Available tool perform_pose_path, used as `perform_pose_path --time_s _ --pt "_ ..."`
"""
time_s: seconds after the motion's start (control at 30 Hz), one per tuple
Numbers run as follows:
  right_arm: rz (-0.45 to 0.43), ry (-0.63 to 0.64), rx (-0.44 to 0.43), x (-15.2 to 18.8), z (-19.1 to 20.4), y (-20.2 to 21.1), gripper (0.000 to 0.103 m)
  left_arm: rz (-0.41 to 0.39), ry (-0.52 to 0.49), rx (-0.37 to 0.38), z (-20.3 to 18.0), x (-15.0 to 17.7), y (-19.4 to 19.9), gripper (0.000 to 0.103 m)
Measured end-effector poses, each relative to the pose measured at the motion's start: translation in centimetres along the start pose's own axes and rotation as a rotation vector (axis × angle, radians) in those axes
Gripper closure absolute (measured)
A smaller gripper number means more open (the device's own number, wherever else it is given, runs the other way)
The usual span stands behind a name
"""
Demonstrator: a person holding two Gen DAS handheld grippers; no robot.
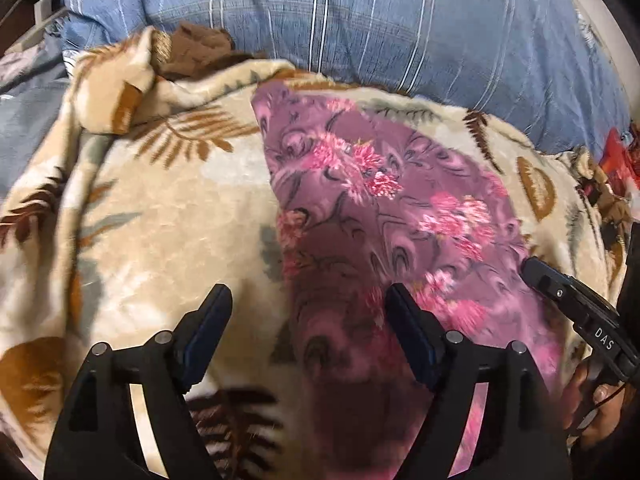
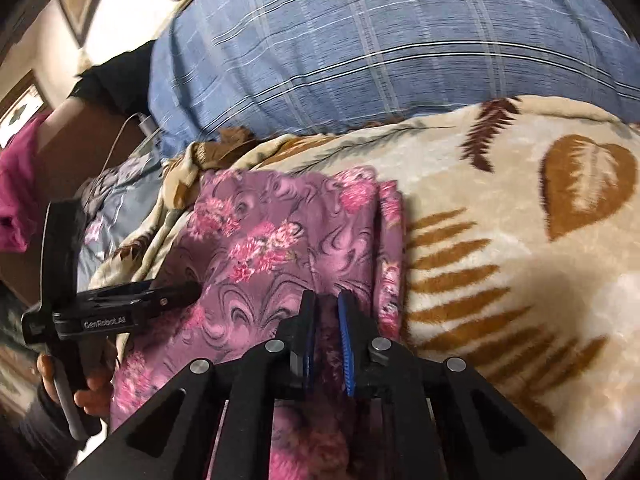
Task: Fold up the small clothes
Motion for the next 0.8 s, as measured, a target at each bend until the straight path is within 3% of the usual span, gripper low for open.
perform_pose_path --time_s 0.13,0.23,0.3,0.4,0.53,0.57,0.63,0.67,0.7,0.8 --pt "0.001 0.096 -0.044 2.2 1.8 2.8 0.083 -0.064 -0.049 0.027 -0.1 2.9 3.7 0.023" --pt "0.038 0.163 -0.008 5.0 2.1 2.4 0.081 -0.028 -0.106 -0.012 -1.3 5.7 1.8 0.021" --pt "0.001 0.187 0.012 5.8 2.3 2.3 0.081 -0.034 -0.076 -0.025 -1.1 6.4 1.2 0.016" --pt "0.015 0.128 0.022 5.3 2.6 3.2 0.080 -0.003 -0.045 0.015 -0.4 6.5 3.0 0.017" --pt "0.003 0.129 -0.049 6.7 3.2 5.7 0.071 -0.030 -0.066 0.025 -0.6 8.4 4.8 0.017" --pt "0.015 0.130 -0.054 7.6 3.0 5.8 0.068 -0.019 -0.073 0.018 -0.7 9.0 4.3 0.017" --pt "0.069 0.119 -0.019 9.6 1.8 4.6 0.071 0.039 -0.080 0.002 -1.1 10.4 2.3 0.015" --pt "0.051 0.115 -0.022 10.3 1.3 4.3 0.074 0.062 -0.066 -0.002 -1.1 10.7 1.4 0.009" --pt "0.013 0.111 -0.033 10.3 1.3 4.6 0.074 0.037 -0.053 -0.014 -1.2 10.7 1.4 0.007" --pt "0.012 0.070 -0.034 10.0 1.2 4.8 0.072 0.016 -0.083 -0.045 -1.9 10.6 1.8 0.006"
Point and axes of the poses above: each gripper's, at about its wrist camera, not at the fingertips, and y roughly against the way its jaws point, z to its left, x to its underside, the point moved 4 cm from there along -y, roughly the way its jaws point, and after that the axes turned 6 degrees about -x, right-handed, at the moved point
